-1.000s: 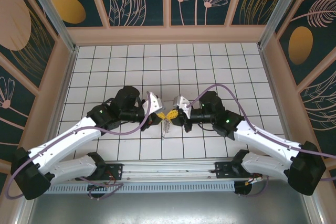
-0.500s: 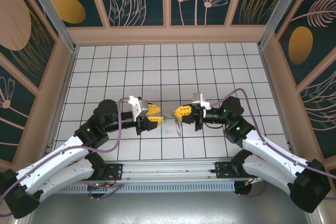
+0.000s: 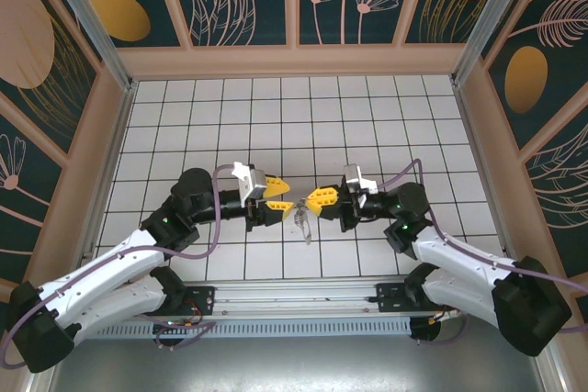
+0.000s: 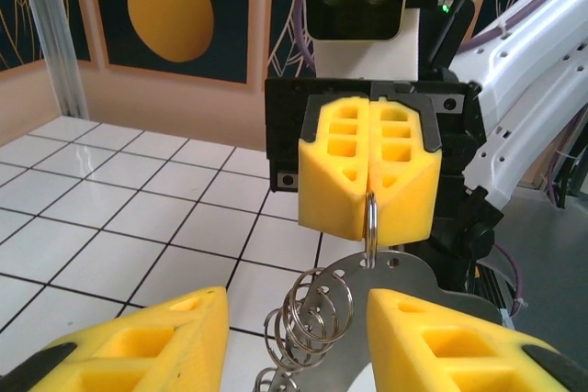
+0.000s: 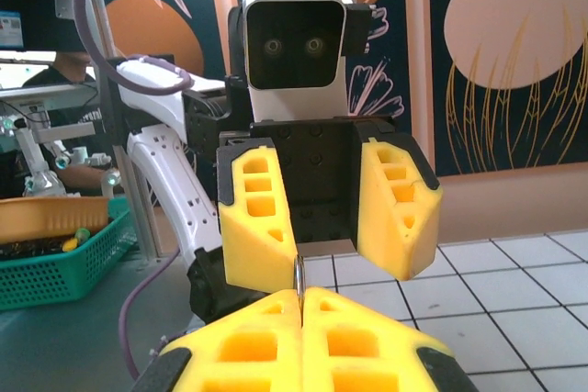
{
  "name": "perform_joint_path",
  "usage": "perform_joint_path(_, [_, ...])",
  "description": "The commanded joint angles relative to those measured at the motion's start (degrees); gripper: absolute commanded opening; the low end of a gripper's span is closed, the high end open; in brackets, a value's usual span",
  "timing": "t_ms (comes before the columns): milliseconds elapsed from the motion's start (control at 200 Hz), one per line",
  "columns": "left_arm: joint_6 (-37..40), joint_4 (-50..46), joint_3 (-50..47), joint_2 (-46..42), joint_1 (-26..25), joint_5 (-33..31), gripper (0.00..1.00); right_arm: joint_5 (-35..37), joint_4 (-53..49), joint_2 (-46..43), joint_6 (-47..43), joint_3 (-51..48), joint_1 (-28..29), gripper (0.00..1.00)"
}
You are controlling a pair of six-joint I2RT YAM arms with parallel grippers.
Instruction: Put the keys on the keyring
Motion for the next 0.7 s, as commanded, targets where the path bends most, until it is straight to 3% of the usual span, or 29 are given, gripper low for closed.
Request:
perform_joint_path(0, [-0.57,3.30,1.71,-0.55,-0.13,2.07,0.43,0.35,12.63,1.48,4.28,-0.96,-0.40,0.00])
perform_joint_path(696, [0.15,6.18,3.84,3.61,-0.16,5.68,0.42,2.77,21.03,7.79,6.36,-1.80,-0.31,0.00])
